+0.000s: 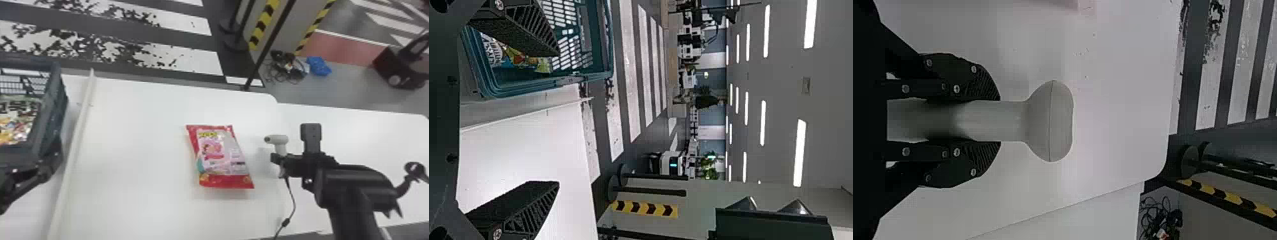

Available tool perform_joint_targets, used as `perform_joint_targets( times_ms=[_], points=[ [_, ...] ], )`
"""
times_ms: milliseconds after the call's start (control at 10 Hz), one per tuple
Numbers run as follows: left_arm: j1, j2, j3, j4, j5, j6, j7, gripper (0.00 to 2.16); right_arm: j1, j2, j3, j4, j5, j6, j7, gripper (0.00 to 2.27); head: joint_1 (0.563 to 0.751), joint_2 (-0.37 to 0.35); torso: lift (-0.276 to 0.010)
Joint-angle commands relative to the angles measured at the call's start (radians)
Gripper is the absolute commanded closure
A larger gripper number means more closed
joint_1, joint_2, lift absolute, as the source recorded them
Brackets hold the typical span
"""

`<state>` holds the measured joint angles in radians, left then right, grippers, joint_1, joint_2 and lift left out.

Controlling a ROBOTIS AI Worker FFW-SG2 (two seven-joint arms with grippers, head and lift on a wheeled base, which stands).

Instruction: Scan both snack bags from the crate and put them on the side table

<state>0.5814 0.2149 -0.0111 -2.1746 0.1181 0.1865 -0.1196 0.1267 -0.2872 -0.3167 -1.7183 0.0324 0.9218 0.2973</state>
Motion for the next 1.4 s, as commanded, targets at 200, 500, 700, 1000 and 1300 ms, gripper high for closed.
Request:
perform_joint_targets(
  times_ms=[200, 500, 700, 1000, 1300],
  points=[
    [0.002, 0.0, -0.001, -0.002, 0.0, 0.0, -0.002, 0.08, -0.004, -0.003, 0.021, 0.034, 0.008, -0.02, -0.001, 2.26, 0.695, -0.341, -0.087],
    [0.003, 0.0, -0.001, -0.002, 0.0, 0.0, -0.002, 0.08, -0.007, -0.003, 0.038, 0.056, 0.012, -0.033, -0.001, 2.2, 0.695, -0.337, -0.087],
    [0.003, -0.003, -0.001, -0.002, 0.0, 0.0, -0.005, 0.08, -0.007, 0.002, 0.038, 0.057, 0.006, -0.045, -0.026, 1.51, 0.695, -0.334, -0.087],
    [0.003, -0.003, 0.0, -0.002, 0.0, 0.0, -0.005, 0.08, -0.002, 0.003, 0.036, 0.042, 0.006, -0.045, -0.032, 0.12, 0.695, -0.335, -0.087],
    [0.003, -0.003, 0.002, -0.002, 0.0, 0.0, -0.005, 0.08, 0.079, 0.025, -0.002, -0.121, -0.028, -0.014, -0.044, 0.11, 0.695, -0.334, -0.087]
  ],
)
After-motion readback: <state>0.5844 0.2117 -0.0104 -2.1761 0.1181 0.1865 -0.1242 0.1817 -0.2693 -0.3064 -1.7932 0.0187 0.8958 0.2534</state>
